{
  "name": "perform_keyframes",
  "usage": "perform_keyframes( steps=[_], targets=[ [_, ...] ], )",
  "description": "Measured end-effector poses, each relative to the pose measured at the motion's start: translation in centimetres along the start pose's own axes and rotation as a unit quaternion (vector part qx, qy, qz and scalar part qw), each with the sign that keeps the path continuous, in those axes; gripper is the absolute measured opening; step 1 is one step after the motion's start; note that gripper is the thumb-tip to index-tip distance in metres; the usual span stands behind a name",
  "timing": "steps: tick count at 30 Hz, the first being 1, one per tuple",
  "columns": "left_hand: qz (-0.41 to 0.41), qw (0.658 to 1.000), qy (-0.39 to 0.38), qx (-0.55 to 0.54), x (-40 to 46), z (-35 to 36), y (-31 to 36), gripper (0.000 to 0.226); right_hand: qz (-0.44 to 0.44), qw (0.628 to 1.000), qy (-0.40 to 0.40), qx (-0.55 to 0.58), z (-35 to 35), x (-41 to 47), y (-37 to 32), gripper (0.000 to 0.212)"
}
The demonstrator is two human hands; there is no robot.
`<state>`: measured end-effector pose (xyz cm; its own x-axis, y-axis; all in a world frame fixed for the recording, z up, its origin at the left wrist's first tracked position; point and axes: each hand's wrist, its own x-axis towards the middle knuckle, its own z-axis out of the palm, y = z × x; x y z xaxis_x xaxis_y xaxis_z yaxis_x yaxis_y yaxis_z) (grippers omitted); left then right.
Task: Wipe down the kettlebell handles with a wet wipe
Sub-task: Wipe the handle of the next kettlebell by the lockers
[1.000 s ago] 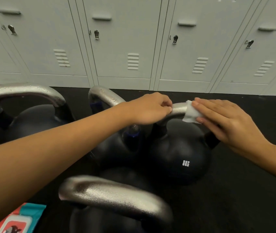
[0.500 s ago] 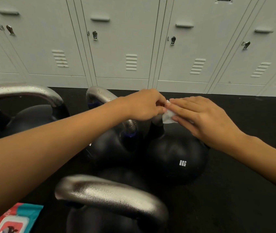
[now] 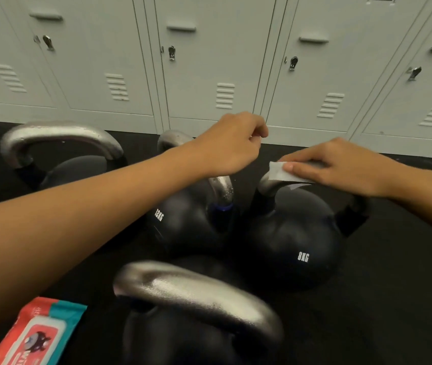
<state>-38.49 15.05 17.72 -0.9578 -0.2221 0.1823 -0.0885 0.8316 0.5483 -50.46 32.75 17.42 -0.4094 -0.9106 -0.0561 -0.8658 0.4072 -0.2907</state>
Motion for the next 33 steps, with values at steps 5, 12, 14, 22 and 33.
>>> perform_keyframes(
  steps=[5, 12, 14, 22, 33],
  targets=[
    [0.007, 0.999, 0.048, 0.005, -0.4, -0.8, -0.5, 0.034, -0.011, 0.975, -0.131, -0.180, 0.6, 3.9, -3.5, 0.036],
    [-0.017, 0.999, 0.041, 0.005, -1.1, -1.1, -1.3, 0.032, -0.119, 0.841, -0.207, -0.486, 5.0, 5.3, -6.7, 0.032],
    [-0.019, 0.999, 0.035, -0.004, -1.1, -1.0, -1.2, 0.031, -0.142, 0.819, -0.202, -0.518, 5.9, 5.1, -7.1, 0.028],
    [0.013, 0.999, -0.001, -0.048, -0.3, 0.5, 0.5, 0.028, -0.178, 0.843, -0.113, -0.495, 5.4, 3.3, -4.8, 0.034],
    [-0.028, 0.996, -0.012, -0.084, 0.5, 2.0, 0.9, 0.029, -0.238, 0.917, 0.144, -0.286, 2.8, -0.3, 1.0, 0.032]
  ],
)
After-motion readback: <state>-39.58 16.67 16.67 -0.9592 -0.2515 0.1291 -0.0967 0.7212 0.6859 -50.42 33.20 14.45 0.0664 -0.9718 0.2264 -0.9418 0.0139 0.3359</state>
